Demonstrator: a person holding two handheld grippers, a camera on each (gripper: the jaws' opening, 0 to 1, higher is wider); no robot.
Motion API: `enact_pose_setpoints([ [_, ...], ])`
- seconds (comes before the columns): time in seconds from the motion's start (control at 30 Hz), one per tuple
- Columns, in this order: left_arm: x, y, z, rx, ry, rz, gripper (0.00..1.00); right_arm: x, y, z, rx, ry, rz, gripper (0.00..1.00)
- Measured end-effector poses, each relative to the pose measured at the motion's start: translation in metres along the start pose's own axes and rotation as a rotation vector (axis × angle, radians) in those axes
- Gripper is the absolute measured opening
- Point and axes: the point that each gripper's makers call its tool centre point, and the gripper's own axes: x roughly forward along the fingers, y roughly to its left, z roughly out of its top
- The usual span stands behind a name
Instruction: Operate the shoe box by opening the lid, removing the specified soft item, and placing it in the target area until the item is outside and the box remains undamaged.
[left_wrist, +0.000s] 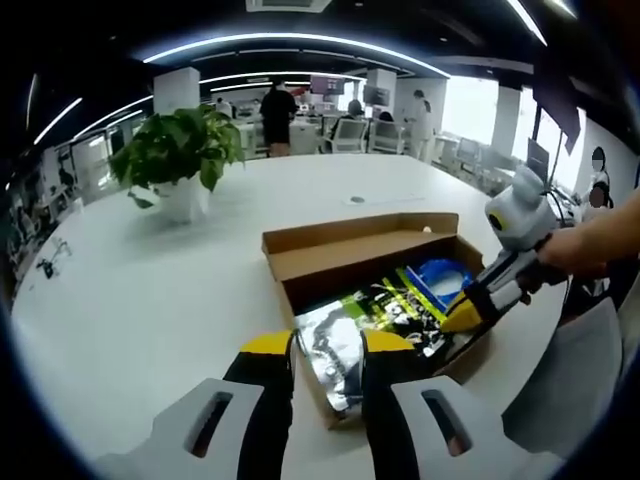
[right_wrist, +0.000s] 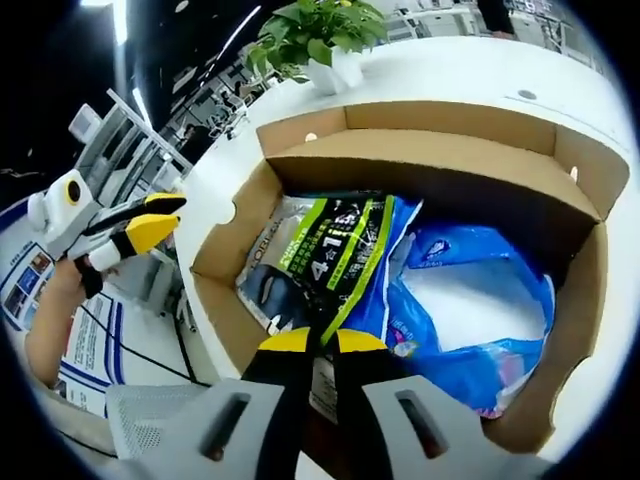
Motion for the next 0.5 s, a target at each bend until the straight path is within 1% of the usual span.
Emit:
enact_pose_setpoints([
  [0.1,-0.0015,0.0016,-0.0008,0.001,0.0,0.005,0.23,-0.0014,0.0025,0.0011,0.0,-0.006,0.004,0.07],
  [0.2,-0.0024,0.0022,-0.0003,-0.003,-0.003,0.007,0.23,-0.0038,0.0014,-0.0012,-0.052,-0.002,-0.012,0.08],
  [0.33,-0.0025,0.0023,-0.0005,-0.002,-0.002,0.007,0.23,-0.0032,0.0019,-0.002,-0.074,0.0,-0.016,0.08],
  [0.5,-0.0013,0.0007,0.0008,0.0,-0.005,0.004,0.23,-0.0004,0.003,-0.0036,-0.071,0.008,-0.017,0.07],
])
